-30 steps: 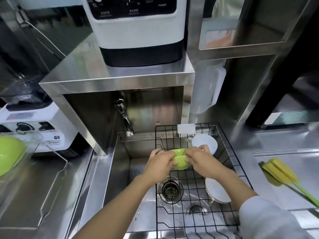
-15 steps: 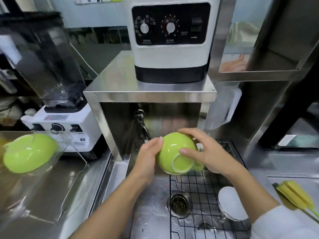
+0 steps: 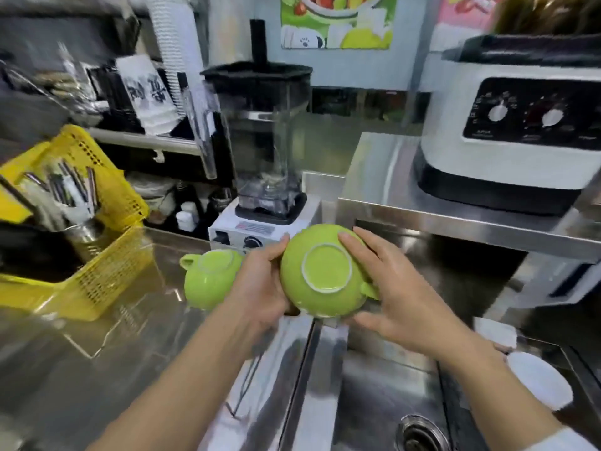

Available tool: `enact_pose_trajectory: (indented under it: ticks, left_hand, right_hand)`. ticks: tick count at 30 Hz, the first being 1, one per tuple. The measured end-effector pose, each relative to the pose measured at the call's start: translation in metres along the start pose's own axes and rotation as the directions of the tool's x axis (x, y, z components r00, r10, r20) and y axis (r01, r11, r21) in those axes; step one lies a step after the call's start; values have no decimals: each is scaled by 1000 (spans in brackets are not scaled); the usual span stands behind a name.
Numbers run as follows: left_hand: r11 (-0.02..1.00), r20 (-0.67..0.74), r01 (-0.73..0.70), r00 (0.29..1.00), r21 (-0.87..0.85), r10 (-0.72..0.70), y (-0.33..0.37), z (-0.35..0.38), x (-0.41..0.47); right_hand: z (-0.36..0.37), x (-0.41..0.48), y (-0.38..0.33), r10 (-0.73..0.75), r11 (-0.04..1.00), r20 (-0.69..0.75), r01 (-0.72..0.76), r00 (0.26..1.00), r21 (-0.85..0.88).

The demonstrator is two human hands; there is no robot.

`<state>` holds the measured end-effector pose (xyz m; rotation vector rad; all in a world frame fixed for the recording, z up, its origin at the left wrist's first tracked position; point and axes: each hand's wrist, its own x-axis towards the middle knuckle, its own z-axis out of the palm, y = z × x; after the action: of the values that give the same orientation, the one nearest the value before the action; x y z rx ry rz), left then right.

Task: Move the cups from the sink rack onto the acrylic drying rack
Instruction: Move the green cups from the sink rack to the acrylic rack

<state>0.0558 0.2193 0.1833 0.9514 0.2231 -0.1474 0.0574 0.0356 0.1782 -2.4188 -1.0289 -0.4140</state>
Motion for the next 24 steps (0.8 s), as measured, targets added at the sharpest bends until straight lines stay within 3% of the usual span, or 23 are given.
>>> enact_pose_trajectory:
  ticks: [2,5,7,10,16,20,24]
  left_hand:
    - [998,-19,-44,999,44,44,30,-26,-5]
    - [953,-89,-241,961,183,260,70,-63,-10]
    - [871,-121,-347,905,348,408,92,-89,-12]
    - [674,-30,-415,839,611,543,116,-130,-9]
    - [433,-14,-249,854,866,520,139,-186,5]
    - [482,-84,-196,863,854,499,143,-215,14]
    - [408,-115,-96,879,908,463,139,-236,26]
  right_hand:
    - [18,28,-20,-39,999,-42,40,998,7]
    - [51,70,-49,-53,997,-106,59,993,52]
    - [72,97,-71,-44,993,-122,57,992,103]
    - [98,133,-101,26,983,-88,-10,996,184]
    - [142,173,-139,118,982,26,-121,993,143]
    - [165,190,-153,131,991,122,-135,984,26]
    - [182,198,-155,132,987,171,-112,976,-119]
